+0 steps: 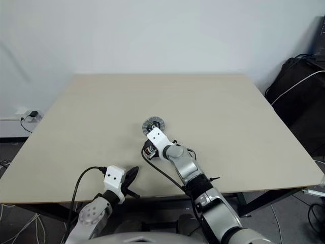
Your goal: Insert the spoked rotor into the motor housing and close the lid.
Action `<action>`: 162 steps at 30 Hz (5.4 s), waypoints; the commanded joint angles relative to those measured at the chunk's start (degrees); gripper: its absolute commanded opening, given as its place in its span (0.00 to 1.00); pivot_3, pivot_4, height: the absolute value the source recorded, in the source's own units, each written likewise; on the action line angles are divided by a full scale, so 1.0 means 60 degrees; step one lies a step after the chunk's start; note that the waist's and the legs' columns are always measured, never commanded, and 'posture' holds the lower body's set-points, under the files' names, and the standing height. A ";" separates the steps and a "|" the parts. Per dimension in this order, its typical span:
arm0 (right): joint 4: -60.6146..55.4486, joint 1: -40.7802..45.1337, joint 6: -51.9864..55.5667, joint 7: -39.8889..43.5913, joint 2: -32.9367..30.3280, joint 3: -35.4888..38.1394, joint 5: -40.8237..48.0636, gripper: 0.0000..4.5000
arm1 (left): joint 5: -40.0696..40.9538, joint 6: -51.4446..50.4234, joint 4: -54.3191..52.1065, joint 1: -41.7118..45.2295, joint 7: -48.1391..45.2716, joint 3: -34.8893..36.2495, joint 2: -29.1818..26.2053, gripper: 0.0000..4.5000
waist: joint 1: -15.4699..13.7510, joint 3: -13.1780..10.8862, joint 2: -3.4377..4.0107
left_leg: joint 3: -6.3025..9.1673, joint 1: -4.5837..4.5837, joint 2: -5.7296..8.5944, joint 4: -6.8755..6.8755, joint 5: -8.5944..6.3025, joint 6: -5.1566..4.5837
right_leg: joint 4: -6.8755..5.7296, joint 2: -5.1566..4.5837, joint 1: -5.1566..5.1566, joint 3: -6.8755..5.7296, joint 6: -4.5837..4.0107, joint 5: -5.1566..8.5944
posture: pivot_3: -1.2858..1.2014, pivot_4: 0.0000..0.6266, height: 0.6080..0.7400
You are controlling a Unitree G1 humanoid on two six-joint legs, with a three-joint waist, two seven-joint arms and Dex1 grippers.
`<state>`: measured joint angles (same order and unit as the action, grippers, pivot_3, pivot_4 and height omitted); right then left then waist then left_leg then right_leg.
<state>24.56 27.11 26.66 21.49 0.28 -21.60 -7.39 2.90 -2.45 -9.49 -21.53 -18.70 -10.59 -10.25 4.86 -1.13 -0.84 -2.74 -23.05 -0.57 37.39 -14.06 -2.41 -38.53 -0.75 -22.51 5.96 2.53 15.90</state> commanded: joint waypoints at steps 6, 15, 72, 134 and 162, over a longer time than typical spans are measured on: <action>-0.0677 -0.0040 -0.0181 0.0113 0.0023 0.0305 0.0268 0.01 | 0.0067 0.0007 -0.0276 0.0101 0.0001 -0.0004 0.0025 0.01 | -0.0002 -0.0001 0.0001 | 0.0000 -0.0001 0.0000 0.0000 0.0000 0.0000 | 0.0000 0.0000 -0.0001 0.0000 0.0000 0.0000 | 0.52 0.00 1.00; -0.1339 -0.0240 -0.0110 0.0158 -0.0042 0.0381 0.0333 0.01 | 0.0086 0.0004 -0.0215 0.0165 -0.0049 -0.0016 0.0009 0.01 | -0.0001 -0.0005 0.0007 | 0.0001 -0.0002 0.0000 0.0000 0.0000 0.0000 | 0.0000 0.0001 -0.0001 0.0000 0.0000 0.0000 | 0.52 0.00 1.00; -0.0356 -0.0483 -0.0486 0.0008 -0.0071 0.0603 0.0374 0.01 | 0.0117 -0.0111 -0.0346 -0.0002 -0.0049 -0.0067 0.0029 0.01 | -0.0011 -0.0004 0.0021 | 0.0005 -0.0010 0.0005 -0.0001 0.0001 -0.0001 | 0.0000 -0.0003 -0.0003 -0.0008 0.0001 0.0000 | 0.52 0.00 1.00; -0.2088 -0.0304 -0.0245 0.0890 -0.1064 -0.0613 -0.0469 0.21 | 0.0165 -0.0156 -0.0304 0.0051 -0.0017 -0.0118 0.0031 0.01 | -0.0006 0.0001 0.0033 | 0.0004 0.0000 0.0007 -0.0005 0.0001 -0.0001 | 0.0000 -0.0001 0.0001 -0.0007 0.0003 0.0004 | 0.52 0.00 1.00; -0.1057 0.1046 -0.1105 0.1777 -0.1927 -0.2062 -0.2455 0.41 | 0.0132 0.0065 -0.0024 0.0080 0.0033 -0.0121 0.0253 0.01 | -0.0030 0.0001 0.0027 | 0.0002 0.0001 0.0009 -0.0002 0.0018 -0.0031 | 0.0000 0.0006 0.0001 -0.0007 0.0009 0.0000 | 0.52 0.00 1.00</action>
<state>18.30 31.36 21.43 31.70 -11.10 -33.71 -21.06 3.45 -3.31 -9.29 -21.65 -18.71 -11.29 -9.12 4.68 -1.12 -0.68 -2.73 -23.05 -0.52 37.38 -13.91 -2.66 -38.53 -0.72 -22.51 5.92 2.58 15.90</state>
